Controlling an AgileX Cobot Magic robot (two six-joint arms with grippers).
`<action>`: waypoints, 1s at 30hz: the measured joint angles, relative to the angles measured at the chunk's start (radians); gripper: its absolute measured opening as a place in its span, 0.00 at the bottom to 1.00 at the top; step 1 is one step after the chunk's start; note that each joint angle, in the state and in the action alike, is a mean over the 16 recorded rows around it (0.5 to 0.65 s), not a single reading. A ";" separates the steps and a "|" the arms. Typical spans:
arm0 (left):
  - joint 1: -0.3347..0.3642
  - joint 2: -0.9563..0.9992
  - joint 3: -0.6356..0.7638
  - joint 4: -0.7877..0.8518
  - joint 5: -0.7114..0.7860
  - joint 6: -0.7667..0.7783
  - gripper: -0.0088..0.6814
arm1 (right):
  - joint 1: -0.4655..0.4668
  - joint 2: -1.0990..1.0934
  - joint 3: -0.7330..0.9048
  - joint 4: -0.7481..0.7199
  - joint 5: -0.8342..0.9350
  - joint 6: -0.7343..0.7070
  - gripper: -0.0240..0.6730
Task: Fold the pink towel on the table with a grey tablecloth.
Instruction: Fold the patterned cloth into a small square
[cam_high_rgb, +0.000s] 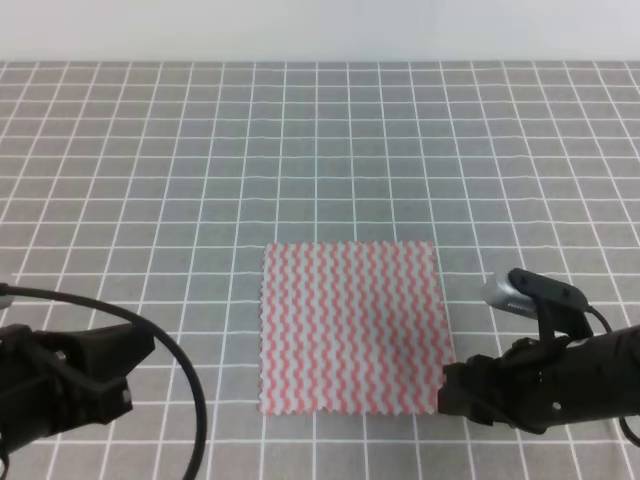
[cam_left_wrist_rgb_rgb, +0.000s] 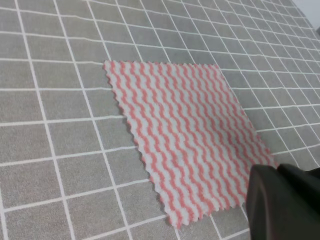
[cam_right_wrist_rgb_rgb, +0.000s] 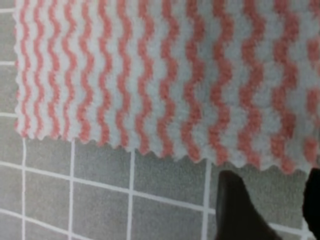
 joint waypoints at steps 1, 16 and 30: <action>0.000 0.000 0.000 0.000 0.000 0.000 0.01 | 0.000 0.005 0.000 0.004 -0.002 -0.003 0.43; 0.000 0.001 0.000 0.001 0.003 0.003 0.01 | 0.001 0.046 -0.003 0.023 -0.053 -0.012 0.43; 0.000 0.000 0.000 0.000 0.016 0.004 0.01 | 0.001 0.067 -0.043 0.034 -0.052 -0.015 0.43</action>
